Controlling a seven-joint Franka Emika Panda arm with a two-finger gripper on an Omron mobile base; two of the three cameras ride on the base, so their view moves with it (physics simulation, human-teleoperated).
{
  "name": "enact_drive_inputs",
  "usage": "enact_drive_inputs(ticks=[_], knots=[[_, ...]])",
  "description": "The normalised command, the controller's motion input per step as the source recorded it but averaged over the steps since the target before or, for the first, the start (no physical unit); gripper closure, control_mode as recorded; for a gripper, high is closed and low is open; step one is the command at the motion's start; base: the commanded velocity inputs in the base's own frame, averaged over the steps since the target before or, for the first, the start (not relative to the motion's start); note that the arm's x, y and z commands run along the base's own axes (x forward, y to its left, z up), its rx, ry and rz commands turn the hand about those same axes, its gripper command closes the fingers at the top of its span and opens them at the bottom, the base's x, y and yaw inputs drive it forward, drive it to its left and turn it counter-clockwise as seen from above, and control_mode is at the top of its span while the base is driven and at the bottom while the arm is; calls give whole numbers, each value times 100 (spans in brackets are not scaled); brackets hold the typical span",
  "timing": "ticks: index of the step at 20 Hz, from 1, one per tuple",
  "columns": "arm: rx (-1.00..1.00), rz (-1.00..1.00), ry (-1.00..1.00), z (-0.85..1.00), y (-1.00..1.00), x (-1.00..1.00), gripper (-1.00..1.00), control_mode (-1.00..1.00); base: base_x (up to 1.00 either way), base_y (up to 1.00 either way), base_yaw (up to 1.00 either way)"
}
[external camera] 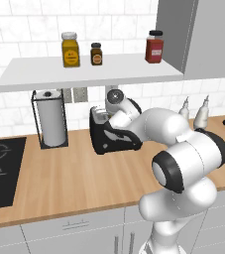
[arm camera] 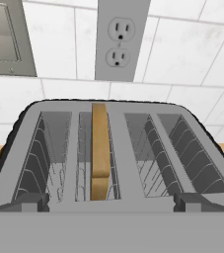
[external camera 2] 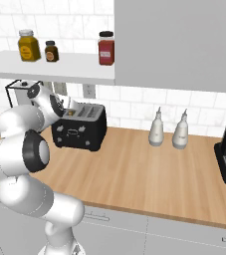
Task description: Start the toaster. Once the lever pops up, take the bread to the plate on the dining counter.
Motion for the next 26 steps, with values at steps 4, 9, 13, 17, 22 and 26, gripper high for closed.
enact_drive_inputs(ticks=[4,9,13,17,22,26], knots=[[0,0,0,0,0,0,-100,-100,0,0,0],[0,0,0,0,0,0,-100,-100,0,0,0],[0,0,0,0,0,0,-100,-100,0,0,0],[0,0,0,0,0,0,-100,-100,0,0,0],[0,0,0,0,0,0,-100,-100,0,0,0],[0,0,0,0,0,0,-100,-100,0,0,0]])
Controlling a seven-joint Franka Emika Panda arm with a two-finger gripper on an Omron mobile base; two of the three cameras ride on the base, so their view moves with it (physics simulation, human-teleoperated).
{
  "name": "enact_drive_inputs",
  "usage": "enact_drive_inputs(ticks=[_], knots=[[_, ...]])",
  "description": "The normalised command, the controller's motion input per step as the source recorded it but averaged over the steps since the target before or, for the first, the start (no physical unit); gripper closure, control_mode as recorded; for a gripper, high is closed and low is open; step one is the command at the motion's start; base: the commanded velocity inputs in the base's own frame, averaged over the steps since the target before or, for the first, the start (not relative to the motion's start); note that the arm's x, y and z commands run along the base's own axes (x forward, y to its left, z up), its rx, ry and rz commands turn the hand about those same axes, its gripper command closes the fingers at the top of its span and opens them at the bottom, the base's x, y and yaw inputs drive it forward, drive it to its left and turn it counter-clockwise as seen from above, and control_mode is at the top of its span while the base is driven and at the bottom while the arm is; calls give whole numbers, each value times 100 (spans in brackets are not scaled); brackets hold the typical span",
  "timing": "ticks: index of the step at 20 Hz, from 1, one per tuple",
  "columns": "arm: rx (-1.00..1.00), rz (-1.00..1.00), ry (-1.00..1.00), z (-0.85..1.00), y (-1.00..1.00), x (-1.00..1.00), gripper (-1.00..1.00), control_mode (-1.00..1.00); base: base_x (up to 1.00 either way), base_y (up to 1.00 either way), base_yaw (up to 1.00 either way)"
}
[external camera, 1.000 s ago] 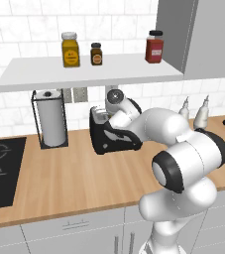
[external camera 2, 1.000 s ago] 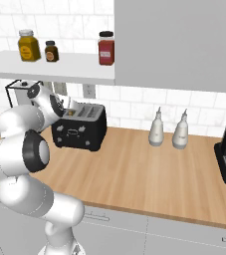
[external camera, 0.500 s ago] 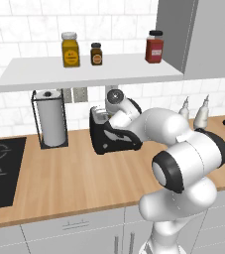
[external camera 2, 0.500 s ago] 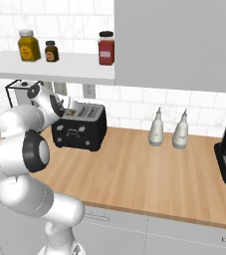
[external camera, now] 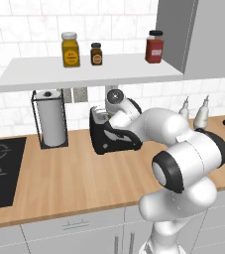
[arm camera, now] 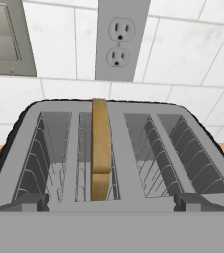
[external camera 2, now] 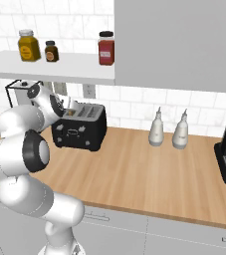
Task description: Start the toaster. Once the lever pops up, take the bread to the plate on the dining counter.
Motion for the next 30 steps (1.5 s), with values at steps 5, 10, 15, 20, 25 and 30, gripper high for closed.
enact_drive_inputs(ticks=[5,10,15,20,25,30], knots=[[0,0,0,0,0,0,-100,-100,0,0,0],[0,0,0,0,0,0,-100,-100,0,0,0],[0,0,0,0,0,0,-100,-100,0,0,0],[0,0,0,0,0,0,-100,-100,0,0,0],[0,0,0,0,0,0,-100,-100,0,0,0],[0,0,0,0,0,0,-100,-100,0,0,0]])
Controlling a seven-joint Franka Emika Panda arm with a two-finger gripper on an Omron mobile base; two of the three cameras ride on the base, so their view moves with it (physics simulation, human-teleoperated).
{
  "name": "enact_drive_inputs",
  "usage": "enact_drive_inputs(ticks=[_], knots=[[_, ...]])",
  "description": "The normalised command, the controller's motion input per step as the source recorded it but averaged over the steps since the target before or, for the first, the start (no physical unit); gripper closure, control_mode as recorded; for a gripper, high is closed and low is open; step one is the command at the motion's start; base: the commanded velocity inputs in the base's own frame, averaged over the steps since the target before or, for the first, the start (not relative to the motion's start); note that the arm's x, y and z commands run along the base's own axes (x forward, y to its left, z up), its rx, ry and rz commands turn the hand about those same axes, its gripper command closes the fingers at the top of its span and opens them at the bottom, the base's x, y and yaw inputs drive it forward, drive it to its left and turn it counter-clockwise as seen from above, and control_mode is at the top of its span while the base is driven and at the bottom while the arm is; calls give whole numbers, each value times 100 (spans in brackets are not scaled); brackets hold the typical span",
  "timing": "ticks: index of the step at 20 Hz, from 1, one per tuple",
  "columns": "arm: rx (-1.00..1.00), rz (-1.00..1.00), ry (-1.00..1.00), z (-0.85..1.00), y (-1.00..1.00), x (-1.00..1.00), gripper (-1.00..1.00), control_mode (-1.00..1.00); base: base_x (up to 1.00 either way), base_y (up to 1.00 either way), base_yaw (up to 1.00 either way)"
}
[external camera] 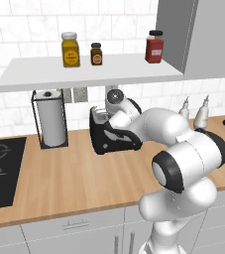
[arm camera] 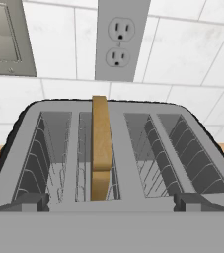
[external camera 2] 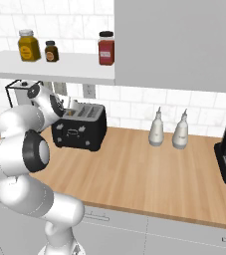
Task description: Start the toaster. Once the lever pops up, take the bread to the plate on the dining counter.
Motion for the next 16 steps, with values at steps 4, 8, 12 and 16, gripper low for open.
enact_drive_inputs(ticks=[4,8,12,16], knots=[[0,0,0,-5,0,9,-100,-100,0,0,0],[0,0,0,-11,0,18,-100,-100,0,0,0],[0,0,0,-15,0,21,-100,-100,0,0,0],[0,0,0,-12,0,14,-100,-100,0,0,0]])
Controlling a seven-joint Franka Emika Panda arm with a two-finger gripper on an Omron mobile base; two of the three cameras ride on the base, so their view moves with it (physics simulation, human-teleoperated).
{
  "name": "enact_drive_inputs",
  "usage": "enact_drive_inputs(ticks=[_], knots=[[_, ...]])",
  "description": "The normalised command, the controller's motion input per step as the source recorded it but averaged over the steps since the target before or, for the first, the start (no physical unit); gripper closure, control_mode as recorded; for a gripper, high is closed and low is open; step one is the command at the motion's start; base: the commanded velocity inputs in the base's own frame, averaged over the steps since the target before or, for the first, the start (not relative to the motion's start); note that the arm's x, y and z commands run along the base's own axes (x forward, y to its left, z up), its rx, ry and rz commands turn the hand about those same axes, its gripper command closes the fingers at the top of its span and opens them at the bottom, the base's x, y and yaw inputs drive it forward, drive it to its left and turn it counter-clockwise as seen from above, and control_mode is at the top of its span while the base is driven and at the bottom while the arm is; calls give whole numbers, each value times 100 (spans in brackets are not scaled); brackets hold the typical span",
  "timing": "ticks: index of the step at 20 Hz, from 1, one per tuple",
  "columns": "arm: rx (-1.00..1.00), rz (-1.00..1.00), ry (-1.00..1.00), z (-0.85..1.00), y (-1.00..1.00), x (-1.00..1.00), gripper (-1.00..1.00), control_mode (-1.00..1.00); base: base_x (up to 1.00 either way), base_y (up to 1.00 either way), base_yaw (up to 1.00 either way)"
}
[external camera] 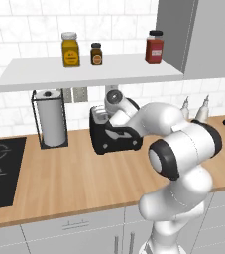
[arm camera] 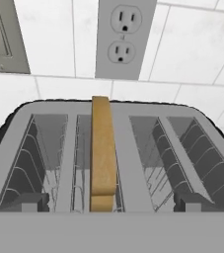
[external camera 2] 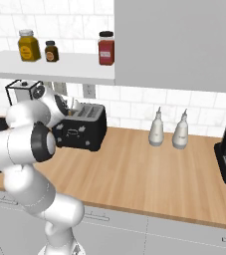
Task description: Start the toaster. Once the lever pops up, take the bread to the plate on the dining counter.
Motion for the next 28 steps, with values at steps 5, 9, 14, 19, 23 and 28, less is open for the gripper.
enact_drive_inputs(ticks=[5,9,14,19,23,28], knots=[[0,0,0,-9,4,13,-100,-100,0,0,0],[0,0,0,-3,4,18,-100,-100,0,0,0],[0,0,0,-4,1,19,-100,-100,0,0,0],[0,0,0,-10,1,14,-100,-100,0,0,0],[0,0,0,-4,0,0,100,-100,0,0,0],[0,0,-2,0,0,0,100,-100,0,0,0]])
